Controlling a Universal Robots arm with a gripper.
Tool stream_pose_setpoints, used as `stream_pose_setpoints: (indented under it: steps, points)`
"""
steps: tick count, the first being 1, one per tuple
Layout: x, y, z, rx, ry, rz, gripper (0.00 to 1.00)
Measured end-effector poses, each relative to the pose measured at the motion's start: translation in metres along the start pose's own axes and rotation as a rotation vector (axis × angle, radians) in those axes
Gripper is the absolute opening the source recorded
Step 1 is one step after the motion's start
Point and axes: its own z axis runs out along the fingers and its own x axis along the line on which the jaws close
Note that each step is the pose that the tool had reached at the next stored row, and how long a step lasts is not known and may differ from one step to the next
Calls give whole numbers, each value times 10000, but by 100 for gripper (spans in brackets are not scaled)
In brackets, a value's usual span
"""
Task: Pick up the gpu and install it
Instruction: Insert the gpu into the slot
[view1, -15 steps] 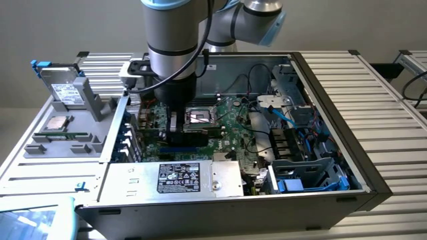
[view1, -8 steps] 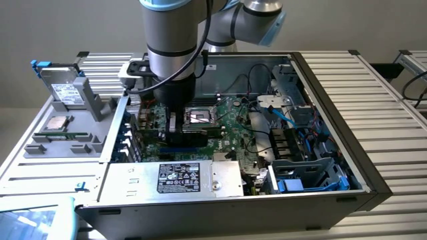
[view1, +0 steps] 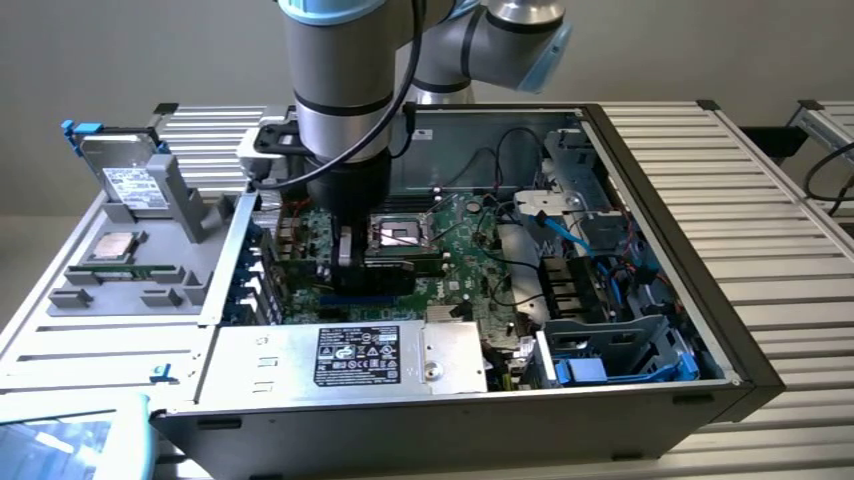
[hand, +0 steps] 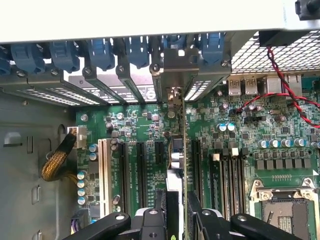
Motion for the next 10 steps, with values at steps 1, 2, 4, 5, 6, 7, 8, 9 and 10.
stream_pose_setpoints:
  steps: [1,2,4,5,6,7,8,9,10]
  points:
    - [0,0,3,0,-1,0,28]
    - [0,0,8,1,-2,0,28]
    - [0,0,16,1,-1,0,28]
    - [0,0,20,0,0,0,28]
    - [0,0,23,-2,0,-1,28]
    - [0,1,26,-3,0,-1,28]
    - [0,2,30,-4,0,-1,28]
    - [0,3,33,-6,0,-1,28]
    - [0,5,36,-8,0,-1,28]
